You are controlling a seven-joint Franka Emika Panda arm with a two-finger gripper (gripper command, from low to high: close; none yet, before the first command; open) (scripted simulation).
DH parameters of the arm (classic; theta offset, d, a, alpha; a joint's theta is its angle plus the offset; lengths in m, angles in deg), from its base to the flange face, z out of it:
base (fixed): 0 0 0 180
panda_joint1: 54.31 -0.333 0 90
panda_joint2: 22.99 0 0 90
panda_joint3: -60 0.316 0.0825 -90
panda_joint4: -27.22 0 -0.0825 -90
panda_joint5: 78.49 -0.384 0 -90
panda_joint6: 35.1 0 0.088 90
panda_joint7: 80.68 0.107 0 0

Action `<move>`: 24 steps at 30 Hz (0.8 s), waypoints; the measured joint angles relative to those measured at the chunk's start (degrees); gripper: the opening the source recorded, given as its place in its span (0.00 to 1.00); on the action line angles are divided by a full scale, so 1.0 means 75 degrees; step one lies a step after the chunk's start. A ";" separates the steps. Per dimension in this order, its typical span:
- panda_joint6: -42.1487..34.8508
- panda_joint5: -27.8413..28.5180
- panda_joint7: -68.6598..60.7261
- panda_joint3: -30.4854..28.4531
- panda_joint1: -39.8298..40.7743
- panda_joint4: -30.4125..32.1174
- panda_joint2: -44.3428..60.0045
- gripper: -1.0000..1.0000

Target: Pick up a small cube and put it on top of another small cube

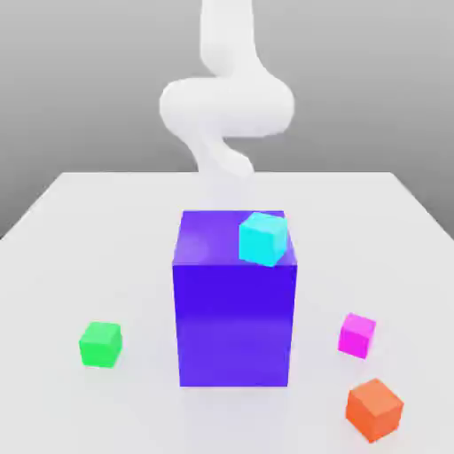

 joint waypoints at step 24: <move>0.4770 0.0986 -0.2146 0.0755 -0.3508 0.3489 0.6796 0.50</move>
